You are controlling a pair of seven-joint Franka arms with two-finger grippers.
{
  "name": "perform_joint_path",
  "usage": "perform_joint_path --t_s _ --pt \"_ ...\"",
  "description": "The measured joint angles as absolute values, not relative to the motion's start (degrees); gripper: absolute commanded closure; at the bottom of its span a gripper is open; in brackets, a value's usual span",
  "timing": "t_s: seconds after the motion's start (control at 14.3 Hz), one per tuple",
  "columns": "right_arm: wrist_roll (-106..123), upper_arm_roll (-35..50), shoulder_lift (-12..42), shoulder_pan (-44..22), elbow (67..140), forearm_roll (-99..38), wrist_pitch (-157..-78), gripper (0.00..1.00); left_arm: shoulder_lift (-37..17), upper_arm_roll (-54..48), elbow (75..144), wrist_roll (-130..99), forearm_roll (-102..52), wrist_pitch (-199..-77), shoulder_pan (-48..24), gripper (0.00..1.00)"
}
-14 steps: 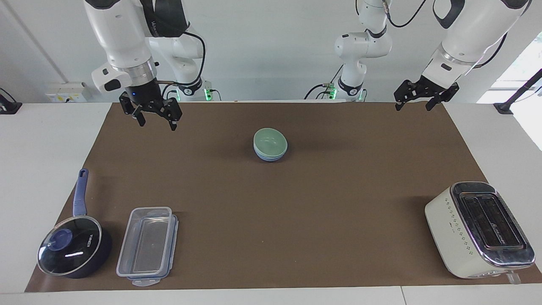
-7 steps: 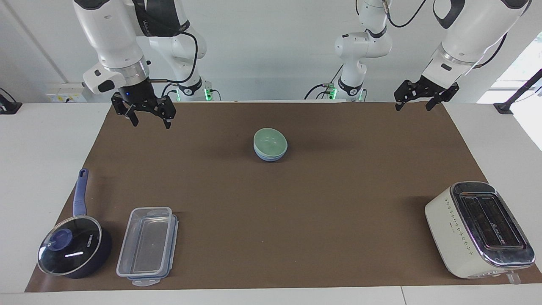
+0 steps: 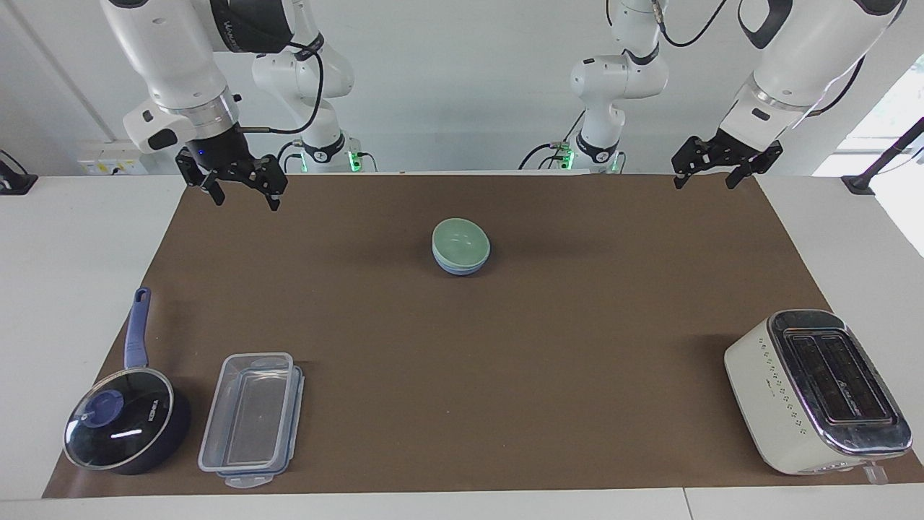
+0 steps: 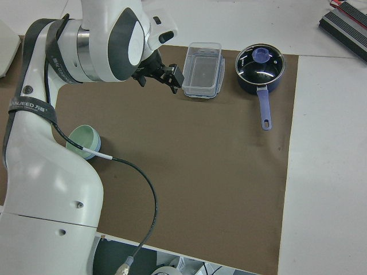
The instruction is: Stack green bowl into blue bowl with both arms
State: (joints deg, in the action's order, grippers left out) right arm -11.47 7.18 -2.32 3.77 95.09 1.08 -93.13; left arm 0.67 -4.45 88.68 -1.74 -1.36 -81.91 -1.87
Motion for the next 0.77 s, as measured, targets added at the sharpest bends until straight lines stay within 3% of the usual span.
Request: perform_joint_path --t_s 0.77 --pt "-11.5 3.6 -2.3 1.2 95.2 1.1 -91.4 0.0 0.7 -4.4 88.7 -1.7 -1.4 -81.9 -1.9 0.0"
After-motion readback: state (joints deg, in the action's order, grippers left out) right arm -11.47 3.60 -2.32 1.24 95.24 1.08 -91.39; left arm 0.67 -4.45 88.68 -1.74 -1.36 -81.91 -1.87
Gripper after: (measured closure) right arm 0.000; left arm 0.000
